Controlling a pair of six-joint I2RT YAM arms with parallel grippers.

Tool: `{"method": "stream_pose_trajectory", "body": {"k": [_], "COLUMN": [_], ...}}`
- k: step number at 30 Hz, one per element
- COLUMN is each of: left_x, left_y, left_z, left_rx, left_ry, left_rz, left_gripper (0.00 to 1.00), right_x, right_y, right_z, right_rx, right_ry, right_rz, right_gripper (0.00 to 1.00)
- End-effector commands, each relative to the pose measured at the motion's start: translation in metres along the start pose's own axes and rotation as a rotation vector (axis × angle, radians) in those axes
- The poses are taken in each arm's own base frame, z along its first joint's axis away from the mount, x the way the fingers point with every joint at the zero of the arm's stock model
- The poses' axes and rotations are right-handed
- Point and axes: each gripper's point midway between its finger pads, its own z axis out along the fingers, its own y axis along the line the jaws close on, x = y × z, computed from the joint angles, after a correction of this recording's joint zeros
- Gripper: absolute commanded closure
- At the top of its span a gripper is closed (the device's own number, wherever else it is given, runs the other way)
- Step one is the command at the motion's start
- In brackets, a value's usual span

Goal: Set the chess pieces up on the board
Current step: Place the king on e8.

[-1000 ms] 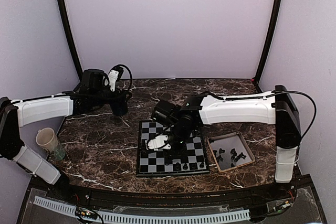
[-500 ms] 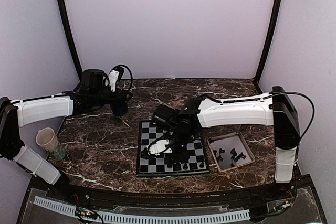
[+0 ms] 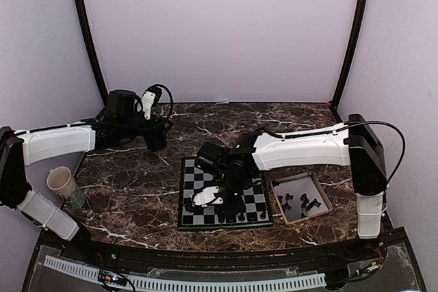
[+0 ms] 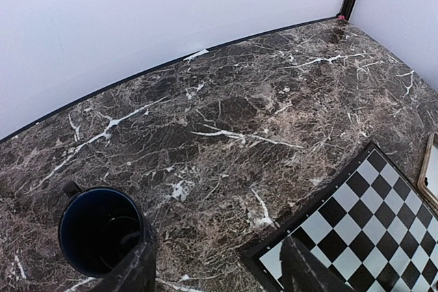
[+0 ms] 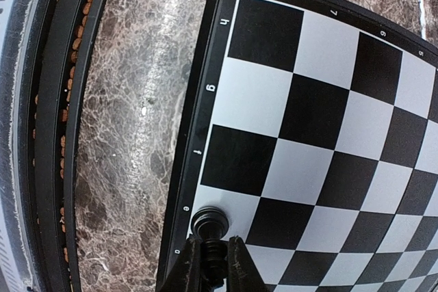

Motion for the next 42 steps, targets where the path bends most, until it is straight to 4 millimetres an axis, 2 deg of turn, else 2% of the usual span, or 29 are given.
{"method": "stream_pose_trajectory", "body": {"k": [1,15,32,36,39,42], "left_x": [-0.011,-0.01,-0.009,-0.008,-0.007,-0.008], "left_y": [-0.004,-0.005,-0.008,-0.008,-0.009,-0.022], "left_z": [-0.004,-0.002,-0.001,-0.001,-0.001,-0.002], "left_rx": [0.02,0.028,0.044,0.045,0.052,0.127], "left_ry": [-0.025,-0.022,-0.018,-0.015,-0.013,-0.008], "left_rz": [0.007,0.006,0.004,0.003,0.003,0.013], "left_gripper": [0.36,0.36,0.36,0.36,0.36,0.35], "right_x": [-0.006,-0.006,-0.007,-0.009,-0.015,-0.021], "right_y": [0.004,0.003,-0.001,0.001,0.002,0.001], "right_z": [0.006,0.008,0.012,0.008,-0.002,-0.014], "right_rx": [-0.009,-0.002,0.015,0.008,0.004,0.01], "right_ry": [-0.007,-0.005,0.007,-0.002,-0.025,-0.058], "right_rz": [-0.016,-0.02,-0.015,-0.016,-0.017,-0.013], "right_gripper": [0.87,0.79,0.77,0.74,0.67,0.62]}}
